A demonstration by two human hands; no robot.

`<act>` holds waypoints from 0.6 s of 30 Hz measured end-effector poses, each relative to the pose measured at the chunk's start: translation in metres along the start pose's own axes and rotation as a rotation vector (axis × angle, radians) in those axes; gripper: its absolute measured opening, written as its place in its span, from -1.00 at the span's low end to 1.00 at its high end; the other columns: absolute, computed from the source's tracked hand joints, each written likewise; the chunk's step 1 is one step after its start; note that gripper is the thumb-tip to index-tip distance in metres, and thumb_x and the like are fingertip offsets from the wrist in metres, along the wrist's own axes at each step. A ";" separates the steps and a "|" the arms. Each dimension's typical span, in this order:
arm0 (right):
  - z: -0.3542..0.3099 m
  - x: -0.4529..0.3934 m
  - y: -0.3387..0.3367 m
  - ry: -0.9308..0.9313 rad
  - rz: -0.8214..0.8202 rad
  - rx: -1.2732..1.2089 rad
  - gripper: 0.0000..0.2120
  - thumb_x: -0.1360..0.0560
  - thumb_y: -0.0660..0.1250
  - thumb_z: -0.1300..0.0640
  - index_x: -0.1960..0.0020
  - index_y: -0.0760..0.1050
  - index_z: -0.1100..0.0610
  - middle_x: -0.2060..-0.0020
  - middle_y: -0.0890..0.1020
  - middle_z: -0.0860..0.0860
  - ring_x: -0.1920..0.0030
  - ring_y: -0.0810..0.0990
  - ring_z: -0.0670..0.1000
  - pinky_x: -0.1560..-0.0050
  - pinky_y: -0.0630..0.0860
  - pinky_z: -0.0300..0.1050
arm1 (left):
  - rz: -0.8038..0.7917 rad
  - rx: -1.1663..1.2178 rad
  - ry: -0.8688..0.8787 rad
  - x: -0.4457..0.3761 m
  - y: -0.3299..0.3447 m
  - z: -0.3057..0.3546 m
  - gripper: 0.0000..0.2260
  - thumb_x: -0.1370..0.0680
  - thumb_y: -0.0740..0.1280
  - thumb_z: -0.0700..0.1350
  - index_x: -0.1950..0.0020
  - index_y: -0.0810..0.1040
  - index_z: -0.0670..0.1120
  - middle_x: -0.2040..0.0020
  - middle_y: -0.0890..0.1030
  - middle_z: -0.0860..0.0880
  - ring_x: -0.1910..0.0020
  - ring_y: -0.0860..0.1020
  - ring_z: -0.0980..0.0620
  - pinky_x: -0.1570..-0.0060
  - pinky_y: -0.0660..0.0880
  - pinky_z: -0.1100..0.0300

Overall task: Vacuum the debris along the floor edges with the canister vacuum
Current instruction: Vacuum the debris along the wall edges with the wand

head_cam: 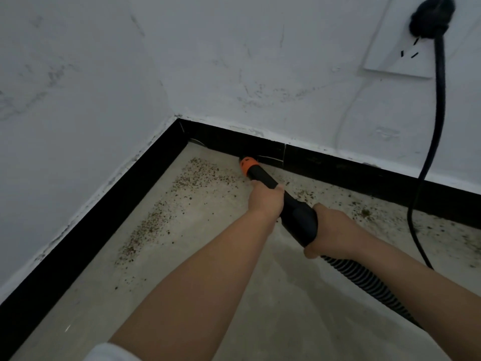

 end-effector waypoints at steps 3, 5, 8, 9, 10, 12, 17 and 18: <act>-0.008 -0.002 0.003 -0.030 0.024 -0.063 -0.51 -0.26 0.51 0.16 -0.02 0.26 0.09 0.22 0.39 -0.08 0.27 0.41 -0.13 0.39 0.36 -0.30 | 0.008 -0.010 0.054 -0.002 -0.011 0.002 -0.46 -0.60 0.20 -0.10 -0.52 0.07 -0.16 -0.36 0.37 -0.18 -0.27 0.43 -0.16 -0.21 0.47 -0.04; -0.016 -0.005 0.007 -0.044 0.040 -0.107 -0.51 -0.26 0.51 0.16 -0.02 0.27 0.09 0.21 0.40 -0.07 0.26 0.42 -0.14 0.39 0.36 -0.28 | 0.033 -0.019 0.087 -0.002 -0.022 0.006 -0.47 -0.60 0.21 -0.09 -0.51 0.10 -0.14 -0.37 0.38 -0.17 -0.28 0.43 -0.17 -0.24 0.45 -0.06; -0.039 -0.008 0.011 -0.090 0.041 -0.157 -0.51 -0.26 0.51 0.16 -0.02 0.26 0.09 0.21 0.39 -0.08 0.26 0.40 -0.16 0.41 0.33 -0.29 | 0.085 0.001 0.135 0.002 -0.045 0.012 -0.48 -0.59 0.23 -0.09 -0.50 0.14 -0.12 -0.36 0.40 -0.16 -0.27 0.44 -0.16 -0.25 0.44 -0.06; -0.049 -0.008 0.014 -0.108 0.030 -0.162 -0.51 -0.26 0.50 0.16 -0.02 0.26 0.09 0.21 0.38 -0.08 0.27 0.39 -0.16 0.42 0.32 -0.29 | 0.107 0.016 0.142 0.005 -0.056 0.011 -0.48 -0.58 0.23 -0.09 -0.50 0.14 -0.11 -0.36 0.39 -0.15 -0.27 0.44 -0.16 -0.25 0.44 -0.06; -0.058 -0.007 0.015 -0.128 0.023 -0.162 -0.51 -0.27 0.50 0.16 -0.02 0.26 0.09 0.21 0.37 -0.08 0.27 0.39 -0.16 0.42 0.32 -0.29 | 0.129 0.038 0.145 0.009 -0.067 0.009 -0.47 -0.58 0.24 -0.08 -0.51 0.13 -0.10 -0.37 0.39 -0.14 -0.28 0.43 -0.15 -0.26 0.43 -0.06; -0.078 -0.002 0.021 -0.185 0.007 -0.150 -0.52 -0.27 0.50 0.15 -0.01 0.27 0.09 0.21 0.38 -0.08 0.26 0.40 -0.15 0.41 0.35 -0.29 | 0.190 0.092 0.141 0.017 -0.089 0.002 -0.44 -0.57 0.25 -0.08 -0.52 0.10 -0.07 -0.40 0.37 -0.11 -0.29 0.42 -0.14 -0.27 0.41 -0.04; -0.125 0.027 0.056 -0.310 -0.078 -0.073 -0.52 -0.27 0.51 0.14 0.00 0.26 0.08 0.22 0.37 -0.11 0.27 0.40 -0.16 0.39 0.38 -0.31 | 0.322 0.234 0.086 0.048 -0.150 -0.034 -0.46 -0.55 0.25 -0.12 -0.49 0.12 -0.06 -0.30 0.42 -0.13 -0.16 0.47 -0.14 -0.21 0.45 -0.09; -0.133 0.034 0.065 -0.331 -0.097 -0.058 -0.52 -0.27 0.51 0.14 0.00 0.25 0.07 0.22 0.37 -0.11 0.28 0.39 -0.17 0.41 0.36 -0.33 | 0.339 0.255 0.075 0.054 -0.160 -0.043 -0.46 -0.55 0.25 -0.13 -0.48 0.13 -0.06 -0.27 0.43 -0.13 -0.10 0.48 -0.12 -0.19 0.46 -0.09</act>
Point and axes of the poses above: each hand's wrist, its own x-axis away from the middle knuckle, its own y-axis out of the palm, z = x × y, the point moved 9 cm from there along -x, towards the middle knuckle
